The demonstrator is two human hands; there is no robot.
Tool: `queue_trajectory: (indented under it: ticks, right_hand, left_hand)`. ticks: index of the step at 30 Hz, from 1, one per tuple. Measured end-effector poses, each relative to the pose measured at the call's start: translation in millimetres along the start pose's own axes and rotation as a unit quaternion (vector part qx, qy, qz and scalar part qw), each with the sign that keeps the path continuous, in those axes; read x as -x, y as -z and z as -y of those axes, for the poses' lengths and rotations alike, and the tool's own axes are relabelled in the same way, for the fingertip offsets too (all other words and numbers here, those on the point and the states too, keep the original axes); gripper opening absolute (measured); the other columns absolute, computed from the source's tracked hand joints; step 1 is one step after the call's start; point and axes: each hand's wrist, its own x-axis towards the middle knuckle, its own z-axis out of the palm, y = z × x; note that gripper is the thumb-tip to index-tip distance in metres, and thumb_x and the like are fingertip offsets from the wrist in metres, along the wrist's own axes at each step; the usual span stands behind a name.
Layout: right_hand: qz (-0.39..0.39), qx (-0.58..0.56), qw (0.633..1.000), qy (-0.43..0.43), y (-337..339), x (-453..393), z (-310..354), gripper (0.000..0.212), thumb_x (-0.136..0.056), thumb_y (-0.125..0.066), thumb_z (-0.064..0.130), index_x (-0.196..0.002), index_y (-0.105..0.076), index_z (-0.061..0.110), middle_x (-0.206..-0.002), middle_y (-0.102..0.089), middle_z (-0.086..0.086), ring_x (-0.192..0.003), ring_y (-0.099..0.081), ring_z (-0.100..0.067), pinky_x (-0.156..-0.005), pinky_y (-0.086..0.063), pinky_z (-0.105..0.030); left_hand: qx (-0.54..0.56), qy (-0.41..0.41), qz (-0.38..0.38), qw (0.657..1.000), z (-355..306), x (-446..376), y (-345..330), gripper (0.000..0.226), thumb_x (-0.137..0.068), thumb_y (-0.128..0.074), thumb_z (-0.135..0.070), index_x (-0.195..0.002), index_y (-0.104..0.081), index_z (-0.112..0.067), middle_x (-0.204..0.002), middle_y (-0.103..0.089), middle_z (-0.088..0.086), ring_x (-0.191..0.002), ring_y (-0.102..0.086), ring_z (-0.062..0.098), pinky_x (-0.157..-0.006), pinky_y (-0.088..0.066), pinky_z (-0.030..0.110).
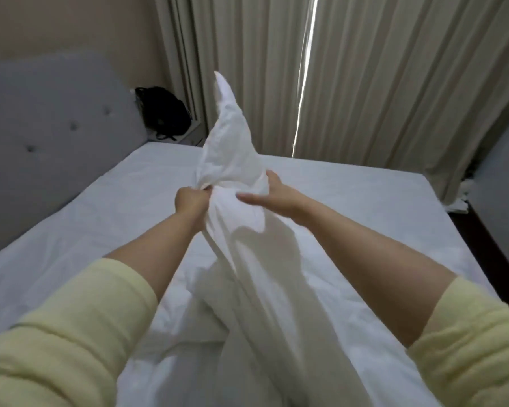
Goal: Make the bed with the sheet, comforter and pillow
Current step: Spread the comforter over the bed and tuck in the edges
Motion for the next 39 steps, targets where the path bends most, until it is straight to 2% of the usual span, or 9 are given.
queue_trajectory:
  ticks: [5,9,12,15,18,23,27,32,39]
  right_hand:
    - [0.036,0.236,0.964,-0.12,-166.1,30.1,-20.3,0.122,-0.067,-0.068,0.064,-0.151,0.006,0.017,-0.158,-0.009,-0.004,-0.145,-0.017,-0.03,-0.115,-0.016,-0.055]
    - [-0.058,0.349,0.926,-0.128,-203.3,31.5,15.1,0.039,-0.092,-0.049,0.024,-0.125,-0.051,0.004,-0.129,-0.055,-0.015,-0.118,-0.054,-0.033,-0.092,-0.045,-0.036]
    - [-0.13,0.274,0.946,-0.117,-194.6,20.7,76.1,0.031,-0.091,-0.049,0.017,-0.114,-0.06,-0.001,-0.124,-0.059,-0.02,-0.115,-0.056,-0.035,-0.089,-0.047,-0.034]
    - [-0.216,0.142,0.965,-0.044,-194.0,-3.7,162.5,0.029,-0.091,-0.049,0.015,-0.109,-0.061,-0.004,-0.119,-0.062,-0.02,-0.111,-0.057,-0.036,-0.082,-0.045,-0.033]
    - [-0.251,-0.08,0.965,-0.008,-188.2,-38.1,236.2,0.035,-0.093,-0.048,0.017,-0.119,-0.058,-0.003,-0.122,-0.061,-0.018,-0.114,-0.058,-0.033,-0.08,-0.044,-0.031]
    - [-0.19,-0.119,0.975,0.01,-181.0,-80.4,251.3,0.043,-0.09,-0.056,0.024,-0.124,-0.054,-0.002,-0.092,-0.058,-0.01,-0.077,-0.057,-0.024,-0.063,-0.046,-0.029]
    - [0.038,0.119,0.992,0.001,-204.1,-56.5,192.1,0.096,-0.074,-0.073,0.051,-0.146,-0.024,0.009,-0.14,-0.037,0.003,-0.134,-0.037,-0.021,-0.111,-0.031,-0.034]
    - [0.08,0.301,0.946,-0.093,-233.8,-79.3,104.0,0.132,-0.059,-0.075,0.064,-0.151,0.007,0.016,-0.159,-0.012,-0.007,-0.145,-0.02,-0.03,-0.117,-0.023,-0.048]
    - [0.02,0.245,0.964,-0.1,-248.5,-88.5,136.1,0.02,-0.089,-0.051,0.016,-0.104,-0.062,0.005,-0.097,-0.06,-0.011,-0.087,-0.057,-0.027,-0.065,-0.041,-0.026]
  left_hand:
    - [0.003,0.007,-0.021,1.0,15.7,-39.4,113.9,0.054,-0.092,-0.058,-0.022,-0.136,-0.041,0.004,-0.14,-0.047,0.019,-0.125,-0.049,0.037,-0.104,-0.043,0.043]
    - [0.062,0.007,0.016,0.998,32.1,-39.5,174.9,0.035,-0.094,-0.056,-0.029,-0.117,-0.055,-0.004,-0.116,-0.062,0.014,-0.111,-0.057,0.032,-0.087,-0.053,0.039]
    - [0.063,-0.008,0.14,0.988,40.5,-20.4,212.0,0.03,-0.094,-0.05,-0.042,-0.097,-0.057,-0.012,-0.102,-0.063,0.005,-0.101,-0.056,0.026,-0.077,-0.051,0.036]
    - [0.019,0.063,0.307,0.949,56.2,16.0,210.2,0.061,-0.084,-0.058,-0.052,-0.135,-0.043,-0.022,-0.13,-0.052,-0.004,-0.122,-0.047,0.024,-0.097,-0.039,0.048]
    - [0.049,0.079,0.382,0.92,55.6,50.0,186.4,0.06,-0.062,-0.073,-0.04,-0.115,-0.052,-0.024,-0.096,-0.061,-0.009,-0.096,-0.057,0.017,-0.086,-0.042,0.039]
    - [0.145,0.051,0.155,0.976,37.9,-7.1,208.4,0.007,-0.094,-0.055,-0.007,-0.097,-0.058,-0.001,-0.08,-0.061,0.015,-0.069,-0.061,0.027,-0.063,-0.059,0.033]
    - [0.104,-0.006,-0.011,0.995,25.2,-84.6,264.7,0.011,-0.091,-0.057,-0.011,-0.092,-0.064,-0.004,-0.104,-0.065,0.016,-0.091,-0.065,0.027,-0.084,-0.057,0.041]
    - [0.233,-0.025,-0.133,0.963,-49.8,-205.7,337.4,0.03,-0.089,-0.055,0.0,-0.119,-0.055,-0.005,-0.119,-0.06,0.012,-0.101,-0.064,0.025,-0.077,-0.058,0.037]
    - [0.123,-0.041,-0.084,0.988,-66.7,-248.0,397.6,0.015,-0.096,-0.053,-0.026,-0.105,-0.06,-0.017,-0.095,-0.068,-0.002,-0.07,-0.066,0.009,-0.064,-0.054,0.022]
